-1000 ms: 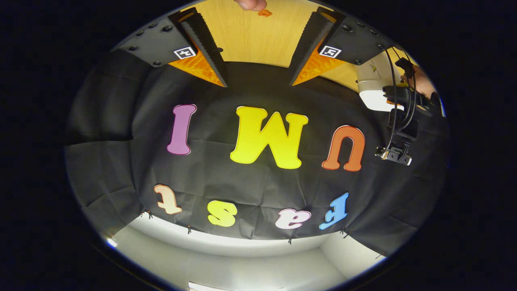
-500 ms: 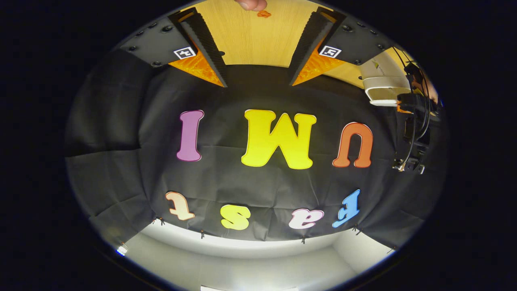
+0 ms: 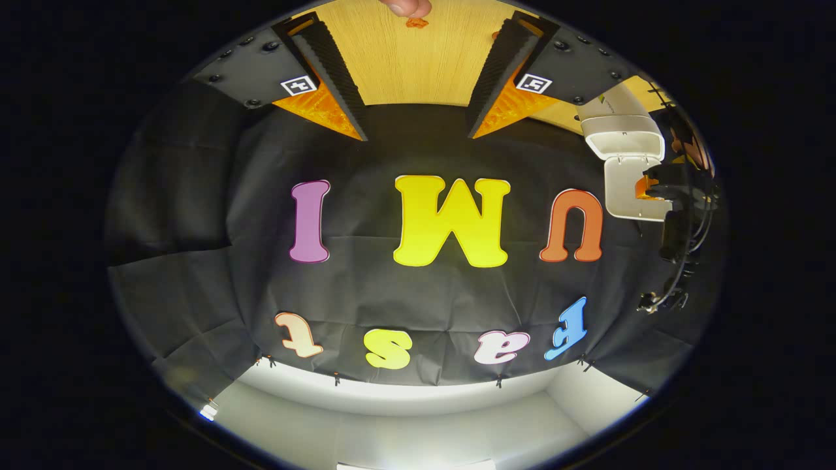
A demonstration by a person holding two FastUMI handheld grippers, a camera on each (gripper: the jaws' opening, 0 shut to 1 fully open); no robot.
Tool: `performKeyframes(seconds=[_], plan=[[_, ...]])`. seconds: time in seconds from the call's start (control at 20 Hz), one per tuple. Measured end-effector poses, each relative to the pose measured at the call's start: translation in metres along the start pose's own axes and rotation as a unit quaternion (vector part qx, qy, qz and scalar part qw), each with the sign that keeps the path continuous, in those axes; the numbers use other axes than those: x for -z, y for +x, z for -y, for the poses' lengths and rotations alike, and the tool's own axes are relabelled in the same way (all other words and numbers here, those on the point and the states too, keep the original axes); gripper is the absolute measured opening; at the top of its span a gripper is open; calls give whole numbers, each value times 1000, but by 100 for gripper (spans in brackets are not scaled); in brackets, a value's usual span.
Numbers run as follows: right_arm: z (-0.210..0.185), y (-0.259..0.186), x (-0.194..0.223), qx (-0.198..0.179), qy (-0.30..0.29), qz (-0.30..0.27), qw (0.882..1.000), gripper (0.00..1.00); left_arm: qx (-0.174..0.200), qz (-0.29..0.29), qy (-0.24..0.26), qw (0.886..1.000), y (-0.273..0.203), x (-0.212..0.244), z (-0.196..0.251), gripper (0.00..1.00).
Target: Press the lid of the desktop garbage bin to open it, pick up the crumpled paper on the desktop and throw it into the bin, then pick up the pop can on the desktop and drop it into the bin, and finally close the garbage bin lid.
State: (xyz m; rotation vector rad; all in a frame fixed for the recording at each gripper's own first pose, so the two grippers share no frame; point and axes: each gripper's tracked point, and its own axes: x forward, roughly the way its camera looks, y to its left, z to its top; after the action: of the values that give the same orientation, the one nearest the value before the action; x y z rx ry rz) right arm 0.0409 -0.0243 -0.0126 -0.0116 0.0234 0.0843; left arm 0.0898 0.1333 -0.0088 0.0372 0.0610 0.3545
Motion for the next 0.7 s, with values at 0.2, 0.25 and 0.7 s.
performKeyframes(seconds=[0.2, 0.25, 0.7], plan=[[10, -3, 0, 18, 9, 1, 1000, 94, 48, 11, -5, 999, -22, -13, 20, 13], [12, -5, -1, 19, 8, 3, 1000, 94, 59, 17, -8, 998, -28, -16, 25, 15], [25, -11, -1, 12, 12, 10, 1000, 94, 153, 31, -24, 988, -85, -26, 80, 65]])
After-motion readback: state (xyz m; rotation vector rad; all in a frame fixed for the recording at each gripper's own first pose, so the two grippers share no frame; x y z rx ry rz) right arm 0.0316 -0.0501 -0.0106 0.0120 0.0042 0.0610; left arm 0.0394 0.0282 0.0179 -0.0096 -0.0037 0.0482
